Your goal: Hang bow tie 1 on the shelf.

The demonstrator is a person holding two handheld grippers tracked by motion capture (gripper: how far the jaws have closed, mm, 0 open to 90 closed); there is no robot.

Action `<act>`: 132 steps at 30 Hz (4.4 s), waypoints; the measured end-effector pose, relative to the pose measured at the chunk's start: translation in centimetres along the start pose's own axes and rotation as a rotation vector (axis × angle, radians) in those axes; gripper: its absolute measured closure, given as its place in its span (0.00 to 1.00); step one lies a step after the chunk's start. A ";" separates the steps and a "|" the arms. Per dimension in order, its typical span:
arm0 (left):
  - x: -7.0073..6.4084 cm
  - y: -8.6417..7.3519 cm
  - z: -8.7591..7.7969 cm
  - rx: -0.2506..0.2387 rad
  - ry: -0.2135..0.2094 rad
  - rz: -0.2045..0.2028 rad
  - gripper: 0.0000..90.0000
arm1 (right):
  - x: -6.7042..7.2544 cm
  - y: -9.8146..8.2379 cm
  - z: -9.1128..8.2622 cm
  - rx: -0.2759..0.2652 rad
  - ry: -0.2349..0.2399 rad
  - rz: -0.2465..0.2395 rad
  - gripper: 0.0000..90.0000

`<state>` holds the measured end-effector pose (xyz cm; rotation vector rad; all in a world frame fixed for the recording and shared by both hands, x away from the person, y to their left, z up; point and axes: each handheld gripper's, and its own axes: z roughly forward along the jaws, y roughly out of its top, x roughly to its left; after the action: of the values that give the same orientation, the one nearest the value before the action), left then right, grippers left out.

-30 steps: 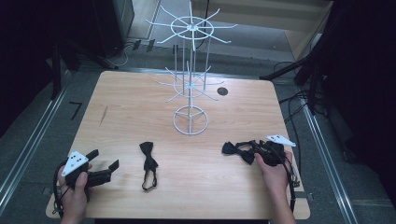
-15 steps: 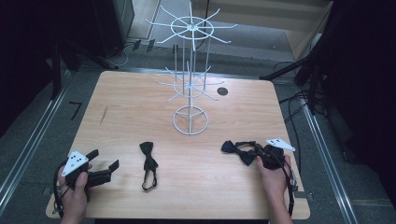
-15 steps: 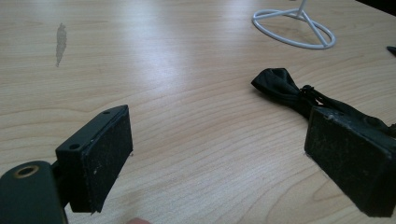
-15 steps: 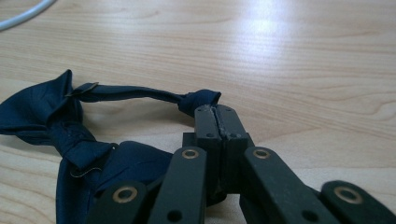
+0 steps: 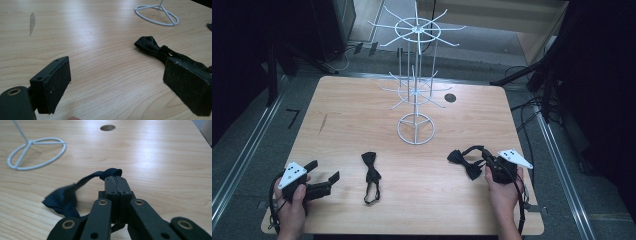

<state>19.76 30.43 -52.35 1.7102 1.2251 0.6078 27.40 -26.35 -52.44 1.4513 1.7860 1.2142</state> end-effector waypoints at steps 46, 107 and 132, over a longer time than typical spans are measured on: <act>0.0 0.0 0.0 -0.004 -0.002 -0.004 0.09 | 6.1 4.9 -1.6 -0.132 0.148 -0.097 1.00; 0.1 0.0 0.0 -0.008 -0.004 -0.014 0.09 | 10.6 11.3 -1.4 -0.255 0.211 -0.172 1.00; 0.1 0.0 0.0 -0.008 -0.005 -0.014 0.09 | 10.8 13.1 -1.7 -0.287 0.224 -0.185 1.00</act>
<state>19.81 30.53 -52.38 1.6942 1.2284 0.5989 29.16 -16.34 -38.71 0.9992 1.7550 1.5093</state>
